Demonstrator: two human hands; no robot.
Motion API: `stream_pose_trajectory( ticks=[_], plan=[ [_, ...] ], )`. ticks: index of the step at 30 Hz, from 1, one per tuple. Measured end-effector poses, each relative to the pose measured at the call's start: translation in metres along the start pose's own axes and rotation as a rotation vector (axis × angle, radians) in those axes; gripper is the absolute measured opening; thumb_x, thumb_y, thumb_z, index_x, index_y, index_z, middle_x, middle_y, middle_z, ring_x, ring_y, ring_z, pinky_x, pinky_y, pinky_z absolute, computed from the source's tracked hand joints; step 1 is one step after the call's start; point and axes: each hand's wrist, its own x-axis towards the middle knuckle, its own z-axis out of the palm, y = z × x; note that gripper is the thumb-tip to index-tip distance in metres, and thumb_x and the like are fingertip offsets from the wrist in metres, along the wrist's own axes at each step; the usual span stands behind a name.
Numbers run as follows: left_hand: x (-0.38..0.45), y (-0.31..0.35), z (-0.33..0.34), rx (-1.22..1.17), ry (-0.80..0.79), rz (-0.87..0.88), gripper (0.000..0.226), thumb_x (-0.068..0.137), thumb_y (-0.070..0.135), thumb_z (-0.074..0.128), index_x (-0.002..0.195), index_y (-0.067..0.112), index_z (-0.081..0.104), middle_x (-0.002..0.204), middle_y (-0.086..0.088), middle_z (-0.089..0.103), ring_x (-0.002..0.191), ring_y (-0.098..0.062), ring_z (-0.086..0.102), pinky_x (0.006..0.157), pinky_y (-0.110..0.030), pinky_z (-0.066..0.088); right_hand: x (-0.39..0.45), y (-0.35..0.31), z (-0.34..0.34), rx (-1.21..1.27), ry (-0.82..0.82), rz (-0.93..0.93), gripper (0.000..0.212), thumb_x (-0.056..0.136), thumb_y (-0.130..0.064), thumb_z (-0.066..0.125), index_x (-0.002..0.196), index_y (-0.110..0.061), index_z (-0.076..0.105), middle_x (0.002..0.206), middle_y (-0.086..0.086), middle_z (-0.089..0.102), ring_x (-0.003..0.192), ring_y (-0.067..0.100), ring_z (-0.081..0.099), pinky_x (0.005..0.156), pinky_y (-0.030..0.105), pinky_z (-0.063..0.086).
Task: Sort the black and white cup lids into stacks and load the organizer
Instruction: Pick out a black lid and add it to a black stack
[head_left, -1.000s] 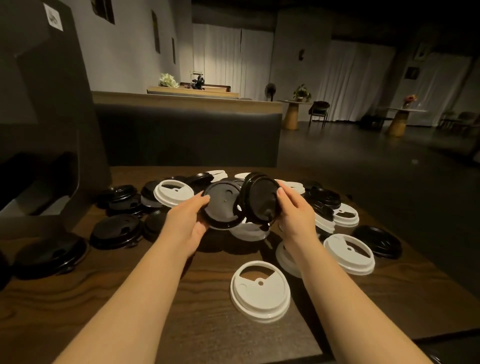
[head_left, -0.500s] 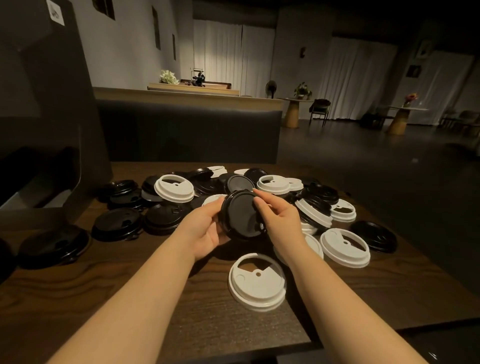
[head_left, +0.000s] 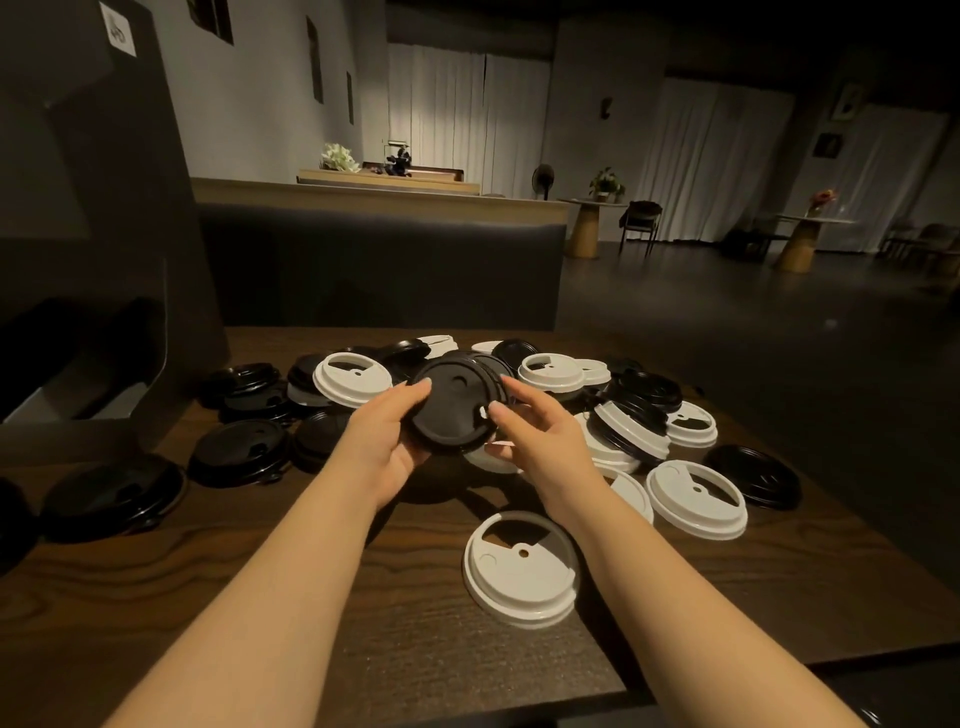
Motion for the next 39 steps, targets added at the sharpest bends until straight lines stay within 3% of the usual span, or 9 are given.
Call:
stream_pose_trajectory(
  ticks=[3,6,10,17,26,29,32,36,39],
  plan=[
    [0.002,0.0,-0.005,0.259,-0.007,0.053,0.016,0.09,0.022,0.064,0.103,0.014,0.064,0.104,-0.009,0.071,0.092,-0.02,0.069,0.067,-0.032,0.056,0.015,-0.008,0.001,-0.056,0.015,-0.001,0.039,0.095,-0.016,0.053,0.134,-0.019,0.051,0.122,0.004,0.062,0.113,0.019,0.059,0.096,0.038,0.05],
    [0.007,0.003,-0.009,0.066,0.01,0.001,0.015,0.093,0.013,0.059,0.108,0.012,0.059,0.11,-0.012,0.066,0.098,-0.026,0.065,0.069,-0.039,0.058,0.041,-0.011,-0.001,-0.263,0.118,0.005,0.039,0.101,-0.024,0.041,0.138,-0.015,0.047,0.135,0.006,0.053,0.126,0.022,0.048,0.107,0.041,0.04],
    [0.018,0.005,-0.019,-0.148,0.092,0.015,0.038,0.094,0.007,0.055,0.131,0.01,0.047,0.129,-0.016,0.057,0.114,-0.036,0.058,0.074,-0.044,0.055,0.06,-0.002,-0.004,-0.622,0.149,-0.015,0.05,0.096,-0.026,0.052,0.142,-0.011,0.04,0.143,0.008,0.046,0.127,0.022,0.047,0.1,0.032,0.04],
    [0.019,0.008,-0.025,-0.25,0.13,0.08,0.063,0.091,0.011,0.061,0.147,0.025,0.034,0.151,-0.011,0.037,0.136,-0.036,0.038,0.062,-0.041,0.06,0.095,0.009,0.008,-0.887,0.154,0.01,0.071,0.087,-0.026,0.064,0.147,-0.009,0.03,0.148,0.012,0.037,0.137,0.03,0.031,0.111,0.042,0.033],
    [0.016,0.014,-0.023,-0.36,0.159,0.052,0.059,0.091,0.043,0.055,0.145,0.03,0.034,0.153,-0.012,0.031,0.13,-0.039,0.043,0.064,-0.038,0.059,0.111,0.008,0.022,-0.846,0.107,0.147,0.088,0.08,-0.035,0.072,0.147,-0.009,0.021,0.145,0.012,0.04,0.131,0.032,0.04,0.098,0.042,0.046],
    [0.016,0.015,-0.024,-0.343,0.143,0.046,0.059,0.091,0.046,0.054,0.144,0.028,0.036,0.15,-0.011,0.036,0.126,-0.036,0.047,0.061,-0.037,0.06,0.102,0.003,0.025,-0.676,0.212,0.0,0.085,0.077,-0.024,0.076,0.146,-0.013,0.026,0.143,0.009,0.043,0.128,0.027,0.044,0.098,0.038,0.047],
    [0.018,0.016,-0.025,-0.303,0.138,0.033,0.061,0.091,0.046,0.053,0.146,0.027,0.035,0.15,-0.01,0.037,0.126,-0.035,0.048,0.063,-0.037,0.06,0.081,-0.013,0.026,-0.444,0.257,-0.195,0.089,0.078,-0.019,0.075,0.149,-0.018,0.022,0.151,0.004,0.029,0.138,0.022,0.031,0.108,0.036,0.035],
    [0.013,0.015,-0.02,-0.199,0.057,-0.012,0.055,0.093,0.043,0.054,0.142,0.022,0.042,0.143,-0.009,0.049,0.127,-0.032,0.049,0.084,-0.045,0.055,0.04,-0.014,0.026,-0.528,0.024,-0.317,0.1,0.076,-0.017,0.077,0.15,-0.02,0.011,0.151,-0.002,0.015,0.138,0.013,0.02,0.109,0.025,0.025],
    [0.002,0.014,-0.011,0.013,-0.02,0.063,0.038,0.097,0.035,0.05,0.131,0.021,0.053,0.126,-0.007,0.062,0.116,-0.026,0.058,0.089,-0.045,0.053,0.025,-0.003,0.026,-0.697,-0.137,-0.425,0.097,0.074,-0.018,0.077,0.147,-0.026,0.013,0.145,-0.013,0.007,0.135,0.008,0.017,0.115,0.029,0.028]
  ],
)
